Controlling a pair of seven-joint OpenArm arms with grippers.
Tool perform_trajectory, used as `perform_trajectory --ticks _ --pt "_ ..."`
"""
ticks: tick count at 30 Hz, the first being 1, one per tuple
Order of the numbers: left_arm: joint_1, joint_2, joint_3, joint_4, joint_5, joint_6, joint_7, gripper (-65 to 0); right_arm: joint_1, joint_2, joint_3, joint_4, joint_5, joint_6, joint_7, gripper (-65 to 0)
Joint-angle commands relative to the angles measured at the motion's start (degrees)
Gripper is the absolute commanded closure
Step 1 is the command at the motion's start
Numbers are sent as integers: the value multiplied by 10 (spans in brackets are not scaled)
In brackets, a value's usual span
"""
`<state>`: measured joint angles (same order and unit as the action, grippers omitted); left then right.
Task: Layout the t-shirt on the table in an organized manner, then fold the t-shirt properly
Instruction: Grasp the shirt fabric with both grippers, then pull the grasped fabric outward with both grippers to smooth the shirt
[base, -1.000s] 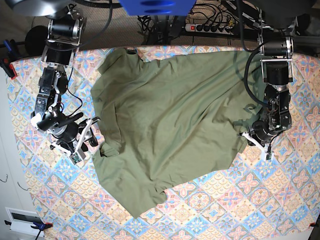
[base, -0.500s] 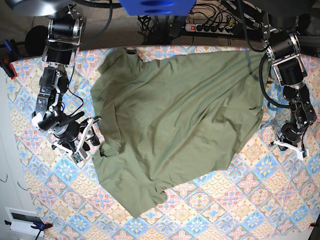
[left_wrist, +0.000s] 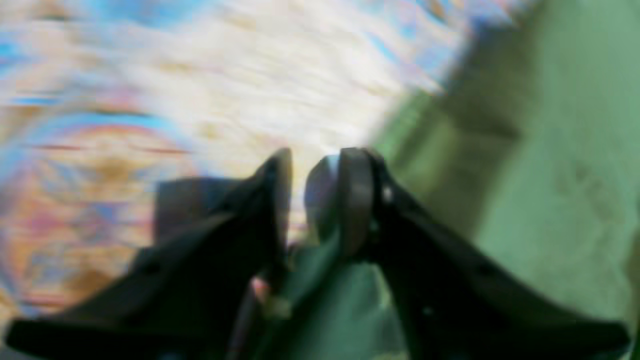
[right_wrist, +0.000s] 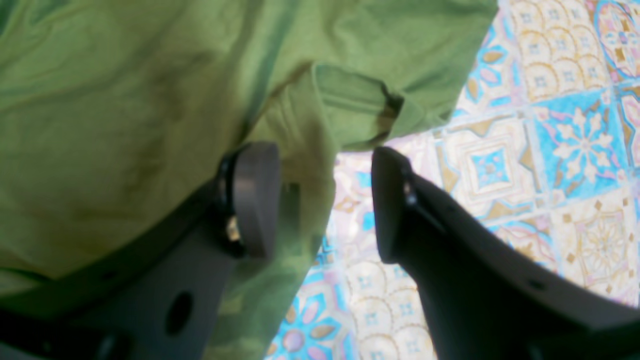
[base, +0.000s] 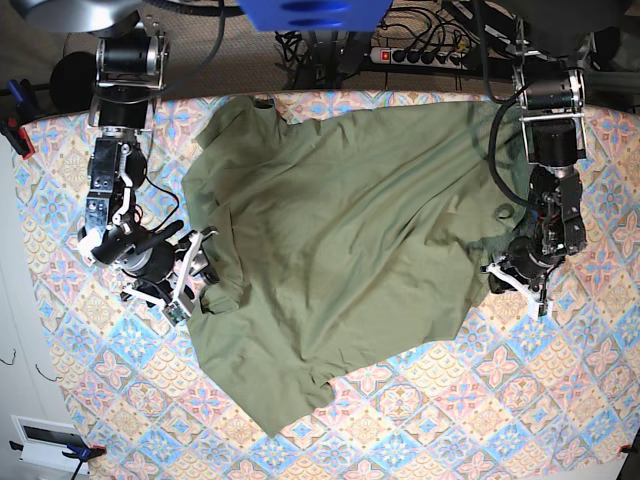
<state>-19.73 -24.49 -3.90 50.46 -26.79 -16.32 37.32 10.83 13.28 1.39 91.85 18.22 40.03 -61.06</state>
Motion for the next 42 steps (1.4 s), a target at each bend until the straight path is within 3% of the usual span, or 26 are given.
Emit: perform_trajectory --ticks 1,6,11,22,28,30,34,38,42 --pt "-15 -18 3 9 -16 0 -5 -210 14 5 3 8 6 0 12 -285" --pt "-15 -19 26 9 -72 0 17 -198 12 5 4 8 6 0 14 -285" --pt "-14 -14 30 7 -74 0 19 -200 12 5 4 12 6 0 12 -285" --pt "-14 -9 118 6 -98 0 42 -203 12 5 4 13 7 0 12 -285" --pt "-13 -7 123 -20 -94 0 41 -194 12 5 6 13 7 0 12 -285" --pt "-13 -10 120 -34 -95 0 37 -161 12 5 6 14 7 0 12 -285" --pt "-13 -22 118 -34 -95 0 14 0 12 5 6 14 7 0 12 -285" --pt "-13 -38 114 -34 -99 3 -17 0 11 5 4 14 7 0 11 -285" --pt "-13 -41 47 -34 -96 3 -28 0 11 5 3 14 7 0 11 -285"
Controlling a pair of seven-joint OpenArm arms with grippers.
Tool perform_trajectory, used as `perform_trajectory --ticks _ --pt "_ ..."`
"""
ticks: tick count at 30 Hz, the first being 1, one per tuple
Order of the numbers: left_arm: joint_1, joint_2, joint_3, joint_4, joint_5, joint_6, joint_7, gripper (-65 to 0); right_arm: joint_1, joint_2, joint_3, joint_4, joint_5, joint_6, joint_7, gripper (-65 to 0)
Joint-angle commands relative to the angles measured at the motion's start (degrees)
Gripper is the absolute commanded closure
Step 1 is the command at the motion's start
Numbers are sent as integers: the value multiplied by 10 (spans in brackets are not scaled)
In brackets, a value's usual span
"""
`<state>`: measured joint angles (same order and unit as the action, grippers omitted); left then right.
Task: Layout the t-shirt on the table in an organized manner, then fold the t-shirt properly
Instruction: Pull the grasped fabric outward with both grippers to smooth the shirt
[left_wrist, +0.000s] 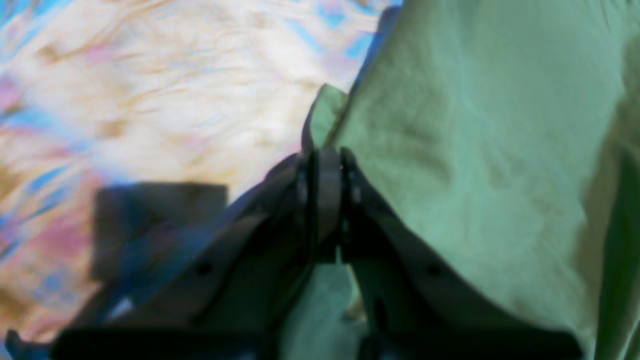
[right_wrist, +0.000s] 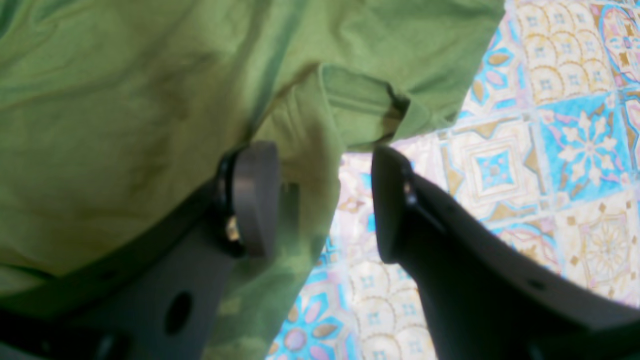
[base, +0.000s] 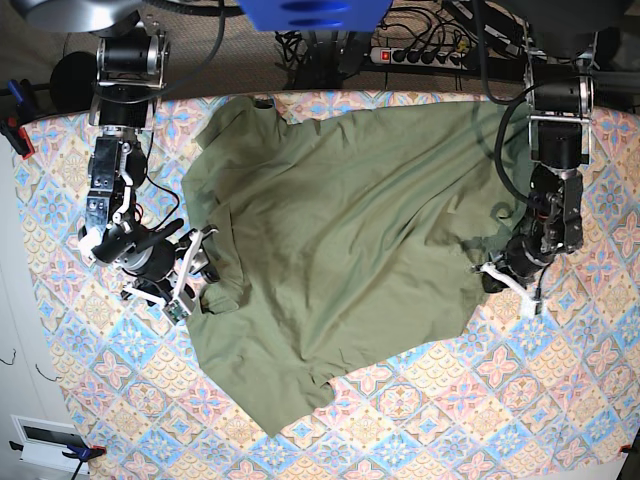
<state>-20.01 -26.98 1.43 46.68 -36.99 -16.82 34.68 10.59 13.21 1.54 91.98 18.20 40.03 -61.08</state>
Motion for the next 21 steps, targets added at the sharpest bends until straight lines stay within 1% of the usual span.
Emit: perform_trajectory --ticks 1,4,8,11,14,17,19,21 --pt "-10 -16 -26 4 6 8 -2 0 12 5 2 12 7 0 12 -285" --pt "-6 -17 -74 4 8 8 -2 0 12 5 2 12 8 0 12 -285" --pt "1 -22 -110 12 29 8 -4 0 -3 5 0 12 8 0 12 -285" --pt "16 -23 -138 37 41 8 -2 0 -3 5 -4 12 8 0 12 -287" --pt "28 -23 -140 63 41 8 -1 0 -1 5 -31 10 8 0 14 -289" --pt "31 -22 -140 63 41 8 0 0 1 4 -49 -7 8 0 17 -290" --pt "31 -22 -140 63 41 8 0 0 12 -9 -53 -35 8 0 18 -290" --pt "32 -22 -140 63 42 8 0 0 46 -24 -50 -72 8 0 18 -290"
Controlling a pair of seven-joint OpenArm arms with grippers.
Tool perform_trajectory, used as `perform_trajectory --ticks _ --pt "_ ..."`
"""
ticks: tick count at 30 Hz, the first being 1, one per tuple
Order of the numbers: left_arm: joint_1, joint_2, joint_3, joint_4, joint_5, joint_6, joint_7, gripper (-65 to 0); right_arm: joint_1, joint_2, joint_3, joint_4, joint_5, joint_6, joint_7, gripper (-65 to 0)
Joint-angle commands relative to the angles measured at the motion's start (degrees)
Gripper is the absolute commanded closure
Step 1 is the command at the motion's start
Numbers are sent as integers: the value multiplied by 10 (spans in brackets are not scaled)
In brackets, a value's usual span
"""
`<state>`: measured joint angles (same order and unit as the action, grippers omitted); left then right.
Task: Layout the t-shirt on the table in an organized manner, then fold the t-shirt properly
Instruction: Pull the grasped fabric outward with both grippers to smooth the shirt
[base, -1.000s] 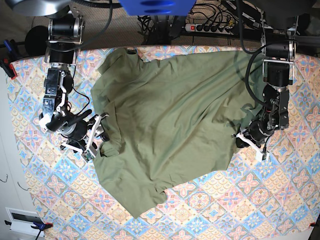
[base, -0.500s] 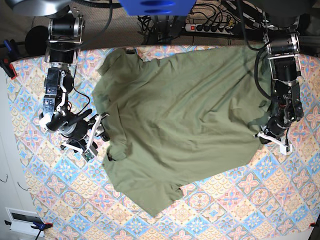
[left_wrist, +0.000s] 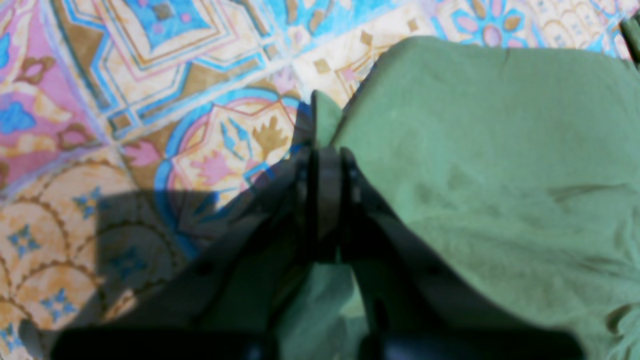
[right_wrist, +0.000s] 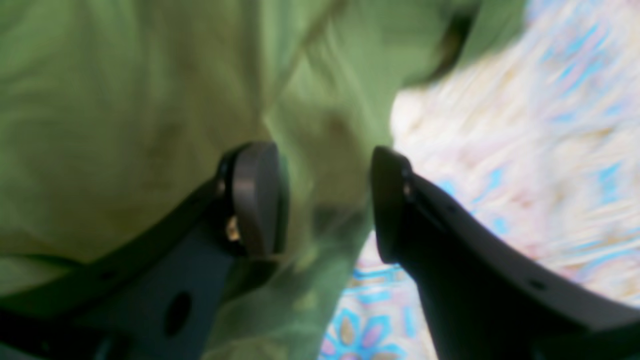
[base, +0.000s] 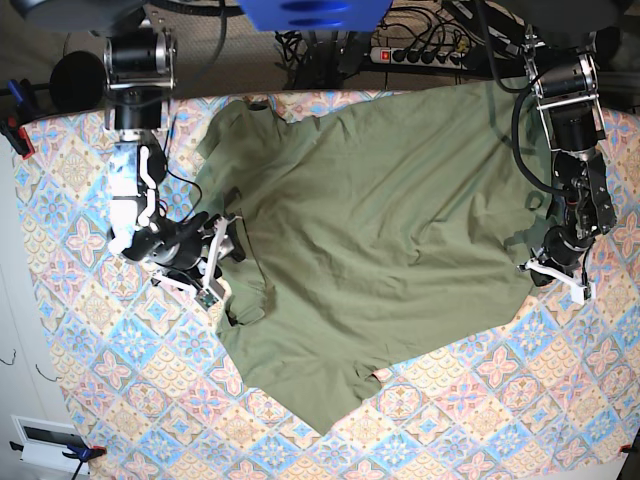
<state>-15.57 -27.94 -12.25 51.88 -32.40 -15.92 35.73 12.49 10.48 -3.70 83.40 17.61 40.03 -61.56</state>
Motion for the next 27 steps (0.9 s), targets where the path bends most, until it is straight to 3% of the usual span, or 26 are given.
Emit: perform_trajectory --ticks 1,10,20,23,25,27 --pt "-13 -12 -3 11 -4 -1 -10 0 42 -3 2 -6 14 0 25 -290" --pt "-5 -12 -3 11 -4 -2 -10 0 122 -11 -1 -165 12 0 102 -290" --pt "-5 -12 -3 11 -4 -3 -10 0 133 -9 -6 -285 11 0 164 -290" --pt "-6 -12 -3 11 -4 -3 -10 0 150 -9 -37 -317 11 0 176 -285" --pt "-6 -12 -3 11 -4 -3 -10 0 159 -8 -56 -325 11 0 183 -249" --pt "-7 -12 -3 11 -4 -3 -10 0 160 -7 -48 -331 11 0 185 -129"
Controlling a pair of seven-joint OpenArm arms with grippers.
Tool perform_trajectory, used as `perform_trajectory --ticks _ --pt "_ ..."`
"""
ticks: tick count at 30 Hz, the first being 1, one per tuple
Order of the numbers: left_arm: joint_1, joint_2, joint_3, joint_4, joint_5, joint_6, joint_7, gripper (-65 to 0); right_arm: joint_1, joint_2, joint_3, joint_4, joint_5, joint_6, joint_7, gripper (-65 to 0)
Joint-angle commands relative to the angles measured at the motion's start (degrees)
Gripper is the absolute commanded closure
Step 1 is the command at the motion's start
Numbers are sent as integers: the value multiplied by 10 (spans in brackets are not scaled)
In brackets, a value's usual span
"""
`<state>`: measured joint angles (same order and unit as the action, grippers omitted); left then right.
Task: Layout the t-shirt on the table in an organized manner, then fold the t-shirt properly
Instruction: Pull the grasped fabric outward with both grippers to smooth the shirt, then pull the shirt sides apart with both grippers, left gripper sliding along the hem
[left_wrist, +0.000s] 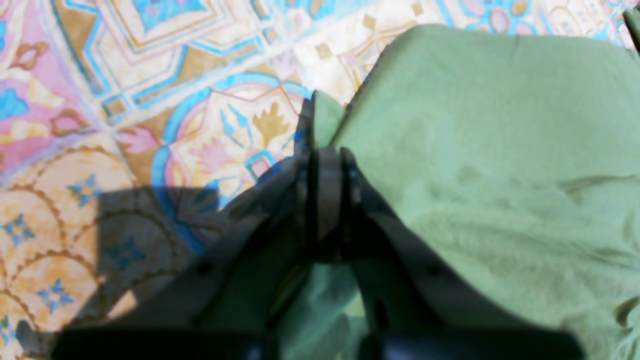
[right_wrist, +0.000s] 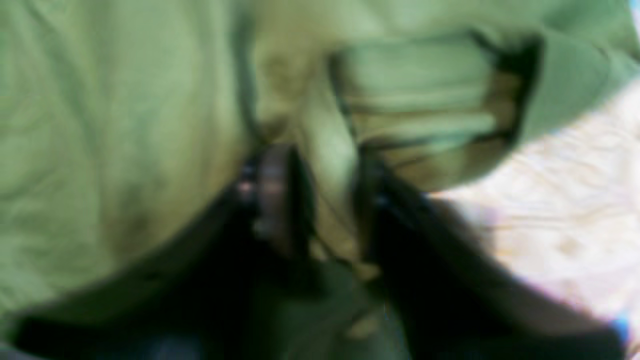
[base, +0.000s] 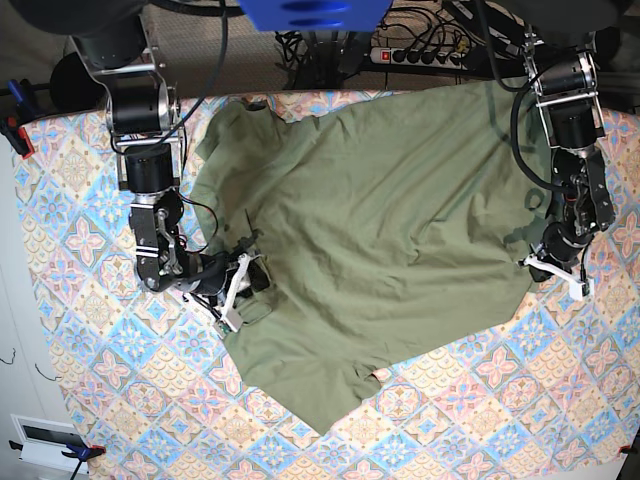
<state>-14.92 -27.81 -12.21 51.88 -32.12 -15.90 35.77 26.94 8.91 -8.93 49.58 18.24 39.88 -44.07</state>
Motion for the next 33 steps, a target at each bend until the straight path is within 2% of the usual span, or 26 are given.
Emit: perform_trajectory --ticks 1,2,3,15,23,26,28,32,33 --pt "-14 -13 -3 11 -8 -3 -11 0 17 11 16 4 4 1 10 -62" --pt "-15 -13 -3 11 -8 -3 -11 -11 17 16 29 3 4 1 8 -24" --pt "-15 -13 -3 11 -8 -3 -11 -20 17 25 42 3 4 1 6 -20" --pt "-15 -13 -3 11 -8 -2 -14 -32 -4 120 149 6 4 1 5 -30" --pt "-20 -12 -4 11 -8 -2 -15 -33 -19 147 169 6 4 1 4 -30" --pt "-43 4 -3 10 -7 -1 -15 -34 -19 151 170 6 4 1 5 -30" --pt "-55 7 -3 10 -7 -1 -14 -60 -19 158 184 6 4 1 6 -30" --pt "-90 22 27 7 5 -1 -15 -168 -19 161 232 1 4 1 5 -30" --pt "-99 24 41 7 22 -1 -15 -192 -19 172 237 1 1 1 5 -30"
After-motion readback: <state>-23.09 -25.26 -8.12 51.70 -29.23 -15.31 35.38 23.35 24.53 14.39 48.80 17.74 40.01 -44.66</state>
